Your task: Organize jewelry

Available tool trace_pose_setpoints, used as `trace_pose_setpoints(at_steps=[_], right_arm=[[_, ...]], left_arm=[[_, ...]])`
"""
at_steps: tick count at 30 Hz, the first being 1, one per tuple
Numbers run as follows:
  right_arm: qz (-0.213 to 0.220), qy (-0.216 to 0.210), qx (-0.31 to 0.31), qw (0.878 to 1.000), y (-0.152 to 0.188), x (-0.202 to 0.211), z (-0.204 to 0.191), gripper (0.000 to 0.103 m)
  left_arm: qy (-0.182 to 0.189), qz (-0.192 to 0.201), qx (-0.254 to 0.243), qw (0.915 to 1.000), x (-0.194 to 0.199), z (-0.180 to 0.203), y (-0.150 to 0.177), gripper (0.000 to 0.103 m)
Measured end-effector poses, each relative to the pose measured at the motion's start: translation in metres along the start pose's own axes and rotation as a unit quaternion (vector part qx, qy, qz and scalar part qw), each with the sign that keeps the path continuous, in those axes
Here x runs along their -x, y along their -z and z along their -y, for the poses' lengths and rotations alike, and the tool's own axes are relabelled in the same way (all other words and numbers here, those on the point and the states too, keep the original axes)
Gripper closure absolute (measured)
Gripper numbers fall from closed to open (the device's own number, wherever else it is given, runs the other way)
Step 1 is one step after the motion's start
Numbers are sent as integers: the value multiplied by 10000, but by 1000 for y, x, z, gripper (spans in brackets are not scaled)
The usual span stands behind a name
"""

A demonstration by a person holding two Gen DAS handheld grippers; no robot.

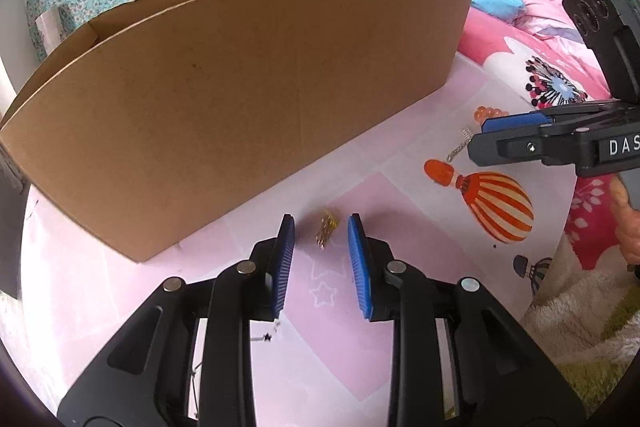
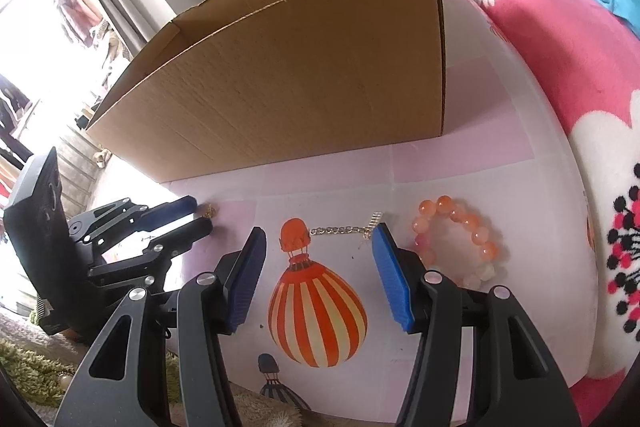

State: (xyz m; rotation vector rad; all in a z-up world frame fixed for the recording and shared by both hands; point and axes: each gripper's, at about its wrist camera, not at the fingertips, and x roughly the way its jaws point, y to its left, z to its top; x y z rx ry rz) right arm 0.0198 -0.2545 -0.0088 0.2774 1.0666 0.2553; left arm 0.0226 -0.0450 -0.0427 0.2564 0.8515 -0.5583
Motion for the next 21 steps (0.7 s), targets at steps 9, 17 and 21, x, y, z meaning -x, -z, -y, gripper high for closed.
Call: trace_pose_setpoints(at_steps=[9,17,21], right_arm=[[10,89,-49,9999,0,1,1,49],[-21,142,-17,9999,-2,-1,2,49],[-58,276,55,9996,-4,-5,1,49]], left_arm=[[169,36,-184,9997,-1,2,0,100],[68,53,50,10000,5,-4,2,103],[-7,37,189,9998,7,-10,5,103]])
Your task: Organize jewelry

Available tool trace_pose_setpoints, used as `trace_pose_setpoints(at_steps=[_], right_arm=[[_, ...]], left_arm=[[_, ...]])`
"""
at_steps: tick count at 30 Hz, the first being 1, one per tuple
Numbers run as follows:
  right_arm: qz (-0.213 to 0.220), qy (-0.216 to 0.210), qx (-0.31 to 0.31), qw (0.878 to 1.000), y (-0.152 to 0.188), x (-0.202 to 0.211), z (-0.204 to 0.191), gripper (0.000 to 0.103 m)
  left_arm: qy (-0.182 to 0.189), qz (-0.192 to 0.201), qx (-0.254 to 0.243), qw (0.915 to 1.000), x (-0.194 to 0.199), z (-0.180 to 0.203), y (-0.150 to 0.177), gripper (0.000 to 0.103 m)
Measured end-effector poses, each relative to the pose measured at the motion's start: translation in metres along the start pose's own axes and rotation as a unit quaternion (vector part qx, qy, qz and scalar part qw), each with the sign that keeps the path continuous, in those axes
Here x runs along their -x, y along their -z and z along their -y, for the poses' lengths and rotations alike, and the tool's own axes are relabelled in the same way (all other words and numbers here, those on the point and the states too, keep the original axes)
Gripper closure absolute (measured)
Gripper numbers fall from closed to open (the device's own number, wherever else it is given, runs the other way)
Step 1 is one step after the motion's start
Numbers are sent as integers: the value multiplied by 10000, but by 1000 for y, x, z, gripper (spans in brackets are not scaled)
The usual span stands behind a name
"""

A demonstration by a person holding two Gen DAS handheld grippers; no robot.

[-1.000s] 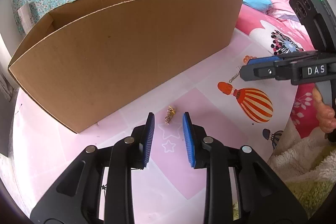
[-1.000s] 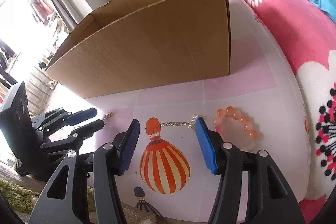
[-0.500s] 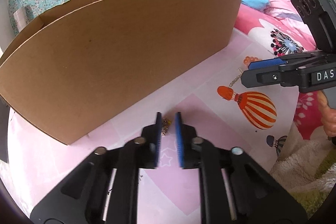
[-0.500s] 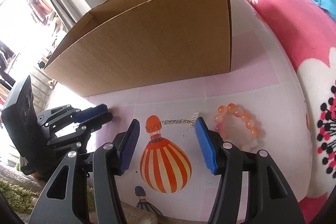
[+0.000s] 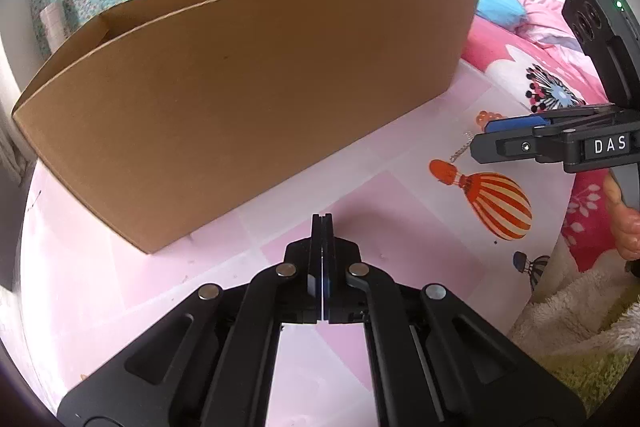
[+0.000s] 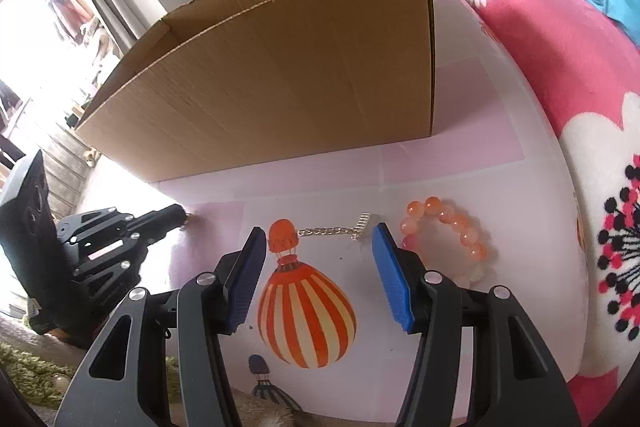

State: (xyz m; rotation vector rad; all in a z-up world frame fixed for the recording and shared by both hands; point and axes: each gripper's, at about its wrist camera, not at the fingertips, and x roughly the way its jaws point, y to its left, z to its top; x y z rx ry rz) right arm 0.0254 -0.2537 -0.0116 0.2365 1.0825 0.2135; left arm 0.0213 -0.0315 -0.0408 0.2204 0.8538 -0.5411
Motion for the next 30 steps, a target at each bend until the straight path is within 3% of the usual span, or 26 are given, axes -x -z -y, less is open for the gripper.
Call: trace_pose_setpoints(at_steps=[11,13,20,27,30], right_arm=[[28,410,113,9991,-6,-6,-7,49],[14,421,27,9991,-7,-7,-5,58],[11,471,-223,9986,-9,-11,6,68],[27,1056,164,9943,-8,-16,-7,82],[20,1048,217,9943,-7,-17,-9,89]], left_arm=[[-55,22,103,9999,-1,-5,1,103],[-56,23,106,9999,-1,-5,1,103],[-47,37,106,9999,-1,-4,-1,103],[-38,52,77,9999,-1,-4,-2,103],[-31,72,88,9999,-1,-5,-1,103]])
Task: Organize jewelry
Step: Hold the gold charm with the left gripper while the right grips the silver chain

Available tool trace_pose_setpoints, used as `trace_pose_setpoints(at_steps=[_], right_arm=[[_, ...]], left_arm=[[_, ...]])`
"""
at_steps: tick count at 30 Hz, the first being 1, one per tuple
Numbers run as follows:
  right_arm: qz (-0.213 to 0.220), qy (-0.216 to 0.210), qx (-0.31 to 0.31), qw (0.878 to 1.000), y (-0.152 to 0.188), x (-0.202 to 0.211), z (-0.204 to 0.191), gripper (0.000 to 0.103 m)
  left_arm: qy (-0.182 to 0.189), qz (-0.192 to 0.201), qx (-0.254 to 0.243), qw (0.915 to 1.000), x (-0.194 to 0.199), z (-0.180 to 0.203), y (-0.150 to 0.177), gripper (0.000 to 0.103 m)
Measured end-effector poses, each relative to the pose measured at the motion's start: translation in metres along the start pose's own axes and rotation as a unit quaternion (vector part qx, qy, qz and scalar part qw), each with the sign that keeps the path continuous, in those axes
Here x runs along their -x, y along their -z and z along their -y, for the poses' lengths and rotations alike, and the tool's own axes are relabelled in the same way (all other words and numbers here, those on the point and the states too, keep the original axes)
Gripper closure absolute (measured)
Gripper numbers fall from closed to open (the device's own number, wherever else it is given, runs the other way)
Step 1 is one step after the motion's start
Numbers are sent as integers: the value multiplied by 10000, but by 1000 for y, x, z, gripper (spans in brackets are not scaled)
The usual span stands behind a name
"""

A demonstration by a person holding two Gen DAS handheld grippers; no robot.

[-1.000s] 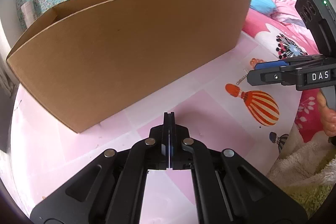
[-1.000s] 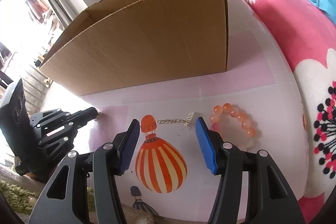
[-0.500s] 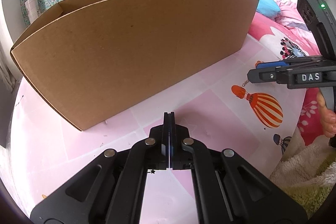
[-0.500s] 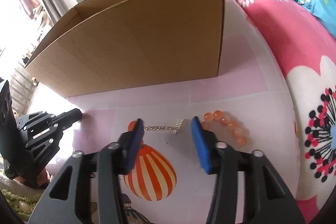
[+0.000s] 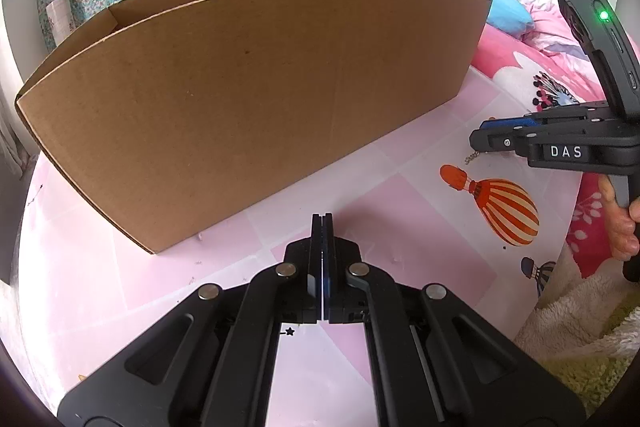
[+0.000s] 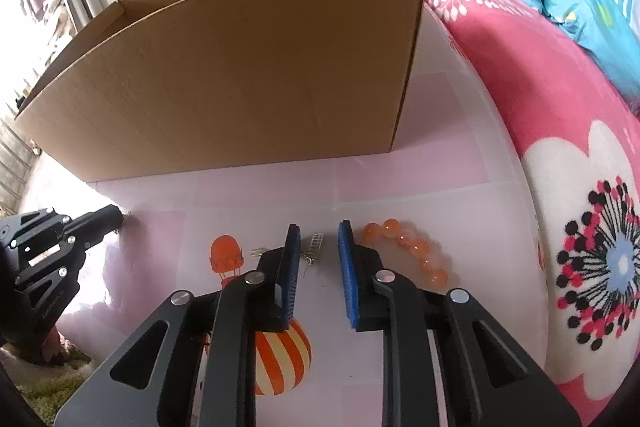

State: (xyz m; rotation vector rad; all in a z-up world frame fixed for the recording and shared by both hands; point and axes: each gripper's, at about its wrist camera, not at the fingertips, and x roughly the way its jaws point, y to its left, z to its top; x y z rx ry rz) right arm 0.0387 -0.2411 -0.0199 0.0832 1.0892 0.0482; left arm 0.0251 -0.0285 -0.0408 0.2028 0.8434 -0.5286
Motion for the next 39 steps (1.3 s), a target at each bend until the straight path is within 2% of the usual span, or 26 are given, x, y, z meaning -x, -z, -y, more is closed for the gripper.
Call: trace_pose_setpoints(at_steps=[4,9,22,30,31,33,34,39], right_arm=[[37,-4,124,9999,3,0,-6,98],[119,-396,-269,9988,3,9,9,99],[544,-592,-504,9955,-4,39,11,99],[129,-695,-649,9954,-5,17,22,97],[93,-691,-614,9957,-4,16,20,96],[35,-646,-519,9966,-3,14,16,78],[61,-623,-489,9968,-2,15,15,65],[-21,-476,-136,9988,-1,7,3,61]], left_arm=[[0,21,37,10000,-1,0,-1,103],[-11,49,34,10000,-1,0,0,103],[94,199,256,9994,9,-7,0,103],[46,252,296,9992,13,-8,2,103],[51,247,298,9992,13,-7,2,103],[58,220,289,9993,12,-7,3,103],[59,211,285,9994,12,-8,4,103],[17,193,240,9995,13,-8,4,103]])
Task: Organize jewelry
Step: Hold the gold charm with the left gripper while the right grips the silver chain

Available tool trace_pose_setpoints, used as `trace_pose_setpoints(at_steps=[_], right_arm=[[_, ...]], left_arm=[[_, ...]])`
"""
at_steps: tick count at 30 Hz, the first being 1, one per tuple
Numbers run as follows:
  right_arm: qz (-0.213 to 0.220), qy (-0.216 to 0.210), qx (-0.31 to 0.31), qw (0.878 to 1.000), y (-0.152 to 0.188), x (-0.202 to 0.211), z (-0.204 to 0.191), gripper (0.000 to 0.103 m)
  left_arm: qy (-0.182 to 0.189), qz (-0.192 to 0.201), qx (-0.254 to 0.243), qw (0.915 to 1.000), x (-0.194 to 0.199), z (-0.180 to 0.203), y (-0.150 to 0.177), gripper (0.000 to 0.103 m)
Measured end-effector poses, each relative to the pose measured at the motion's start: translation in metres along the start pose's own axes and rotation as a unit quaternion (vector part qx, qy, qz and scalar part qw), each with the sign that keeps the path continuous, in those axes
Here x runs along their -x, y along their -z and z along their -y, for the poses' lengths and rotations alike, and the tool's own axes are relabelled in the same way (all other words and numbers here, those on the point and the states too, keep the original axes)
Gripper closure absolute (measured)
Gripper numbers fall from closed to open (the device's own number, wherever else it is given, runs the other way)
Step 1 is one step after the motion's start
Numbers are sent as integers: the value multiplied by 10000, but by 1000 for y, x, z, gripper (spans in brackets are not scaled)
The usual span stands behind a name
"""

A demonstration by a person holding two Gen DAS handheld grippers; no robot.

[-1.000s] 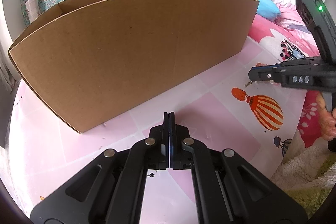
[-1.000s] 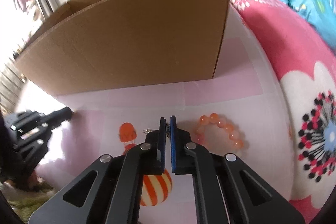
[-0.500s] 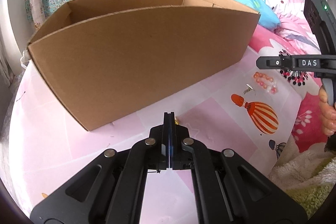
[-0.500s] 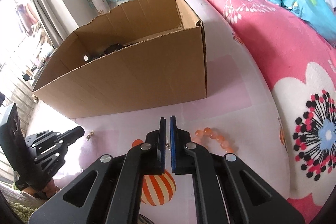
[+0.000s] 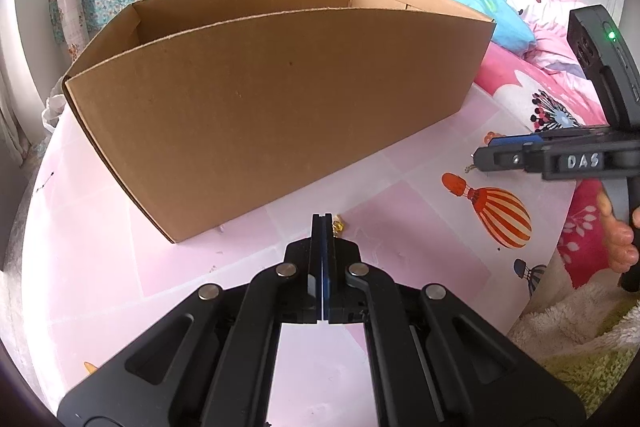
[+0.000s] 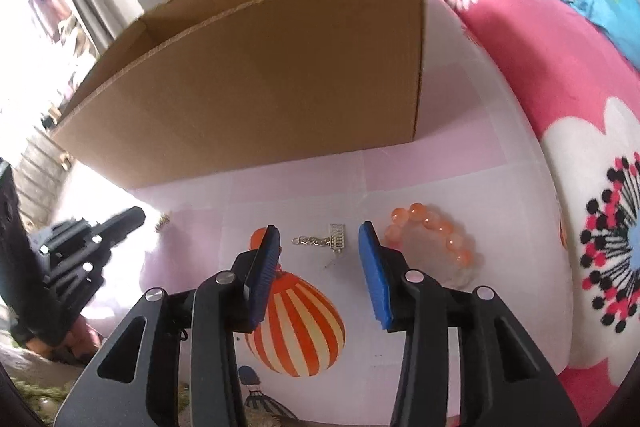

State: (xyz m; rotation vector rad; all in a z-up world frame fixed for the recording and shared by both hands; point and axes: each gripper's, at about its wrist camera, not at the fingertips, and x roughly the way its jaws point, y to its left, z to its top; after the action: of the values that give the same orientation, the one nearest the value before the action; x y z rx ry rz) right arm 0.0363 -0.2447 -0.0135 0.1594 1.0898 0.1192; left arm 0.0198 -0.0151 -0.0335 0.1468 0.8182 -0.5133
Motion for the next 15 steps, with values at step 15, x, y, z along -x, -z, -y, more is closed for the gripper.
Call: trace_pose_setpoints(at_steps=[15], right_arm=[[111,498,626,9967,9,-7,-23,96]], left_arm=[[-106,83,-59,9999,8,1,-3,103]])
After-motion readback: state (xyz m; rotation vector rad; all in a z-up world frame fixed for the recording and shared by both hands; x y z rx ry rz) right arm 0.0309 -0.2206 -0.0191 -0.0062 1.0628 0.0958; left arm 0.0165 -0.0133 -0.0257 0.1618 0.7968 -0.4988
